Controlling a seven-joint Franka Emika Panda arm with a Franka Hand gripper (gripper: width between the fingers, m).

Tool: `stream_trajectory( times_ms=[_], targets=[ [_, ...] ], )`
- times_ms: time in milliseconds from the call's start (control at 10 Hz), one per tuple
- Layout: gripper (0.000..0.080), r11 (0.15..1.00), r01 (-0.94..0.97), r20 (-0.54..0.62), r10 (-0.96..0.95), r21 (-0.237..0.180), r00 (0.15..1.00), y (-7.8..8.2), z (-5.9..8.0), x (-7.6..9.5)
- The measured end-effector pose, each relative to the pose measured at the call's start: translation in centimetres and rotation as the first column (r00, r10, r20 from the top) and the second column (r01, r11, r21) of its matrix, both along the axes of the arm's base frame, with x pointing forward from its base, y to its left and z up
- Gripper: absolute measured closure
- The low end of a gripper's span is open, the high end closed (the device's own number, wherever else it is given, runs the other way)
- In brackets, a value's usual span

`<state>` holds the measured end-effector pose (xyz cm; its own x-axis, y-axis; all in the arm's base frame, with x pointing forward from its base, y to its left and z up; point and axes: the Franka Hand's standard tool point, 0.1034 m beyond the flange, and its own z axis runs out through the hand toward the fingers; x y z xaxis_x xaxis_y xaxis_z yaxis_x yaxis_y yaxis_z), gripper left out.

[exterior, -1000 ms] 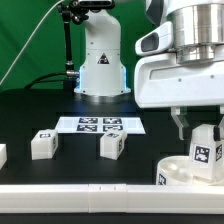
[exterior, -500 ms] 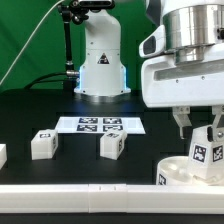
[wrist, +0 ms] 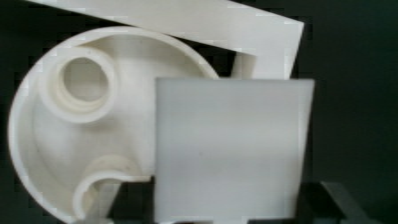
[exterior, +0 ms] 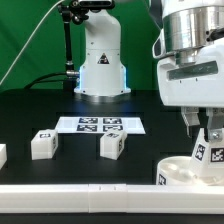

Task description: Assemble stool

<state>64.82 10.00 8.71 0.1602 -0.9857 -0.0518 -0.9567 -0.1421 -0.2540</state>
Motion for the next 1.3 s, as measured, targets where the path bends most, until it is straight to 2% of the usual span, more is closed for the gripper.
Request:
stream_trajectory(
  times_ms=[300, 400, 500, 600, 700, 800, 1000, 1100, 1300],
  targets=[
    [0.0456, 0.993, 0.112, -0.013, -0.111, 0.040, 0.994, 0.2, 0.0, -0.1],
    [0.0384, 0.994, 0.105, -0.012, -0.105, 0.038, 0.994, 0.3, -0.1, -0.1],
    [0.0384, 0.997, 0.077, -0.008, -0.076, 0.031, 0.997, 0.2, -0.1, -0.1],
    [0.0215, 1.000, 0.022, -0.001, -0.022, 0.017, 1.000, 0.1, -0.1, -0.1],
    [0.0215, 1.000, 0.019, 0.000, -0.019, 0.017, 1.000, 0.1, -0.1, -0.1],
    [0.0161, 1.000, 0.001, 0.003, -0.001, 0.013, 1.000, 0.2, 0.0, 0.0],
    [0.0153, 0.985, -0.168, 0.023, 0.168, -0.029, 0.985, 0.7, 0.4, 0.1],
    [0.0150, 0.978, -0.207, 0.029, 0.208, -0.037, 0.978, 1.3, 0.7, 0.2],
    [0.0150, 0.942, -0.327, 0.041, 0.331, -0.073, 0.943, 1.4, 0.9, 0.5]
  ],
)
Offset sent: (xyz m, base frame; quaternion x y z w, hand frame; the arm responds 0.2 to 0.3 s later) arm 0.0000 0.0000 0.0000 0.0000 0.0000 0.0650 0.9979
